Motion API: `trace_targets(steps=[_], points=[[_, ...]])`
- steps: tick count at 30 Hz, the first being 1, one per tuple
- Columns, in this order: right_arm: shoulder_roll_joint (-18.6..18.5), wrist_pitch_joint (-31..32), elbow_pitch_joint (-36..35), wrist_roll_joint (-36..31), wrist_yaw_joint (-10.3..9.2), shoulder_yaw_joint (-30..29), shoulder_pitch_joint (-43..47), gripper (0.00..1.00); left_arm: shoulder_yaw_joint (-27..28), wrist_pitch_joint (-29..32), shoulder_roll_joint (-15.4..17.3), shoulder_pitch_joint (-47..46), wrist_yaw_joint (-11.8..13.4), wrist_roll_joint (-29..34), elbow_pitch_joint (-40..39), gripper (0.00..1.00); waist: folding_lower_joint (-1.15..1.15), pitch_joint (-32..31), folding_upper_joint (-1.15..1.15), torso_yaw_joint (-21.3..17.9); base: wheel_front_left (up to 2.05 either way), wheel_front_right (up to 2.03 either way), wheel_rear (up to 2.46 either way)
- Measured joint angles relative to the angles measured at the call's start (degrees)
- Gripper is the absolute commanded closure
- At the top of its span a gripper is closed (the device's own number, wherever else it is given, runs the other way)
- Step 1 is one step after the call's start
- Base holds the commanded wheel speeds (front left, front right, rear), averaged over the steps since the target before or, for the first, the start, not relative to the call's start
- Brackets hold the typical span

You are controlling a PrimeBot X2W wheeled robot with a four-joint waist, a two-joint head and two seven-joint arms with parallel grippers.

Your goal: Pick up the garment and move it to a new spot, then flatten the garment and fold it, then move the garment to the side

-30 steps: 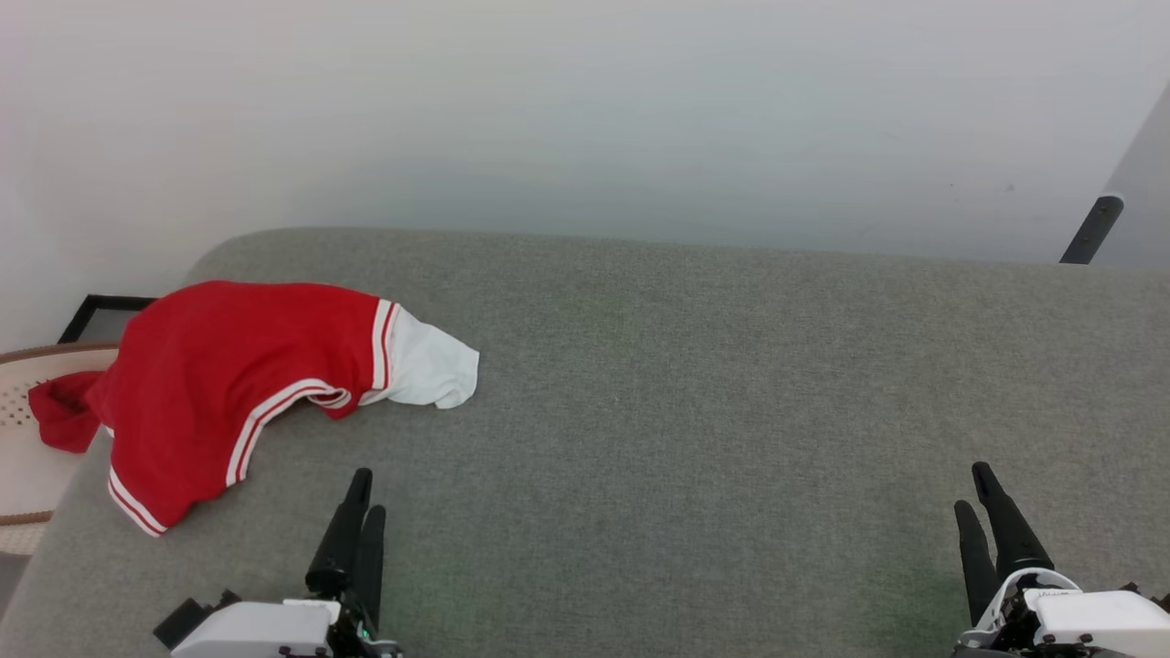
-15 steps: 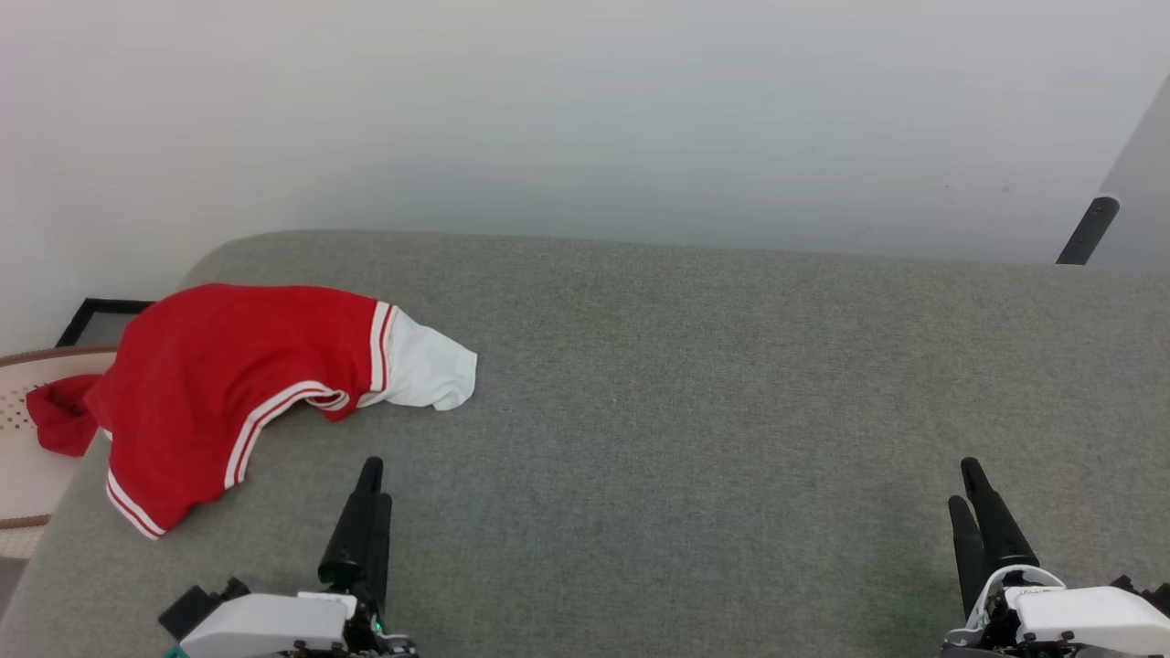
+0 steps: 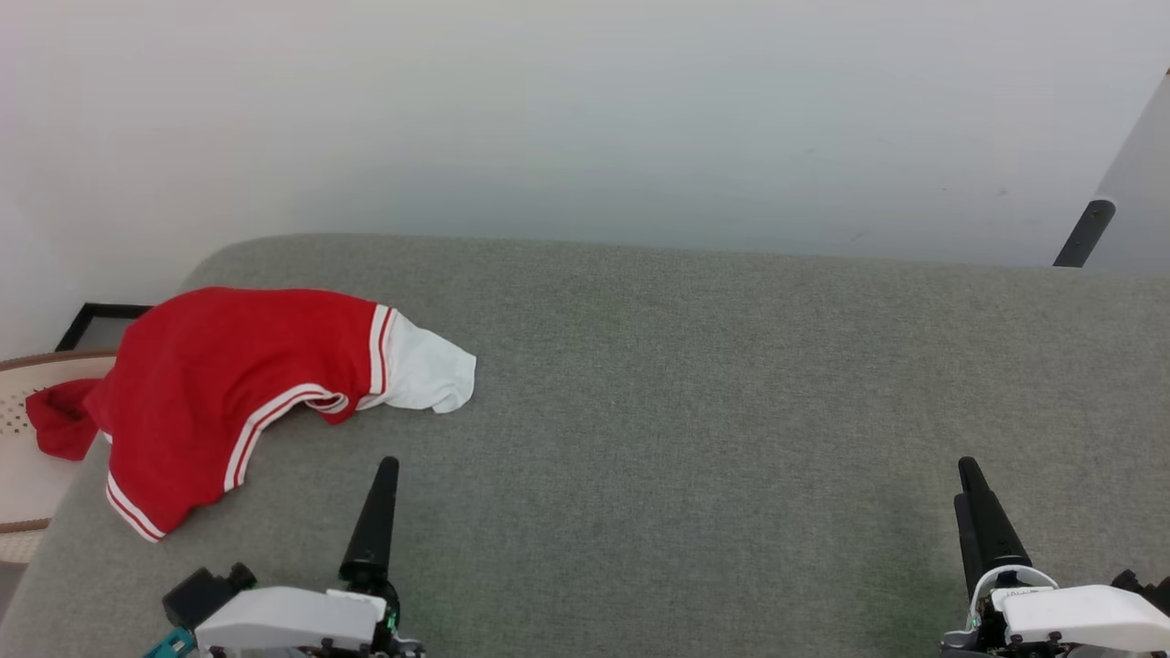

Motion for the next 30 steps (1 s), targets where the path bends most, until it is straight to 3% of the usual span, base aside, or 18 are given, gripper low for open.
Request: trace_targets(steps=[8, 20, 30], points=[[-0.78, -1.58, 0.8, -8.37, 0.0, 0.42, -0.26, 0.0, -0.88, -1.58, 0.82, -0.44, 1.96, 10.37, 0.03, 0.0, 0.0, -0.11, 0.0, -0.09, 0.0, 0.0, 0.0], [0.11, -3.59, 0.51, -28.38, 0.01, -1.42, -0.42, 0.0, -0.33, -3.56, 0.67, -0.59, 4.07, 30.4, -1.82, 0.0, 0.0, -0.06, 0.0, -0.5, 0.0, 0.0, 0.0], [0.93, -5.03, -0.32, -43.13, 0.01, -2.24, -0.39, 0.0, 0.07, -5.08, 0.27, -0.17, 4.47, 43.34, -2.44, 0.0, 0.0, -0.03, 0.0, -0.71, 0.0, 0.0, 0.0]])
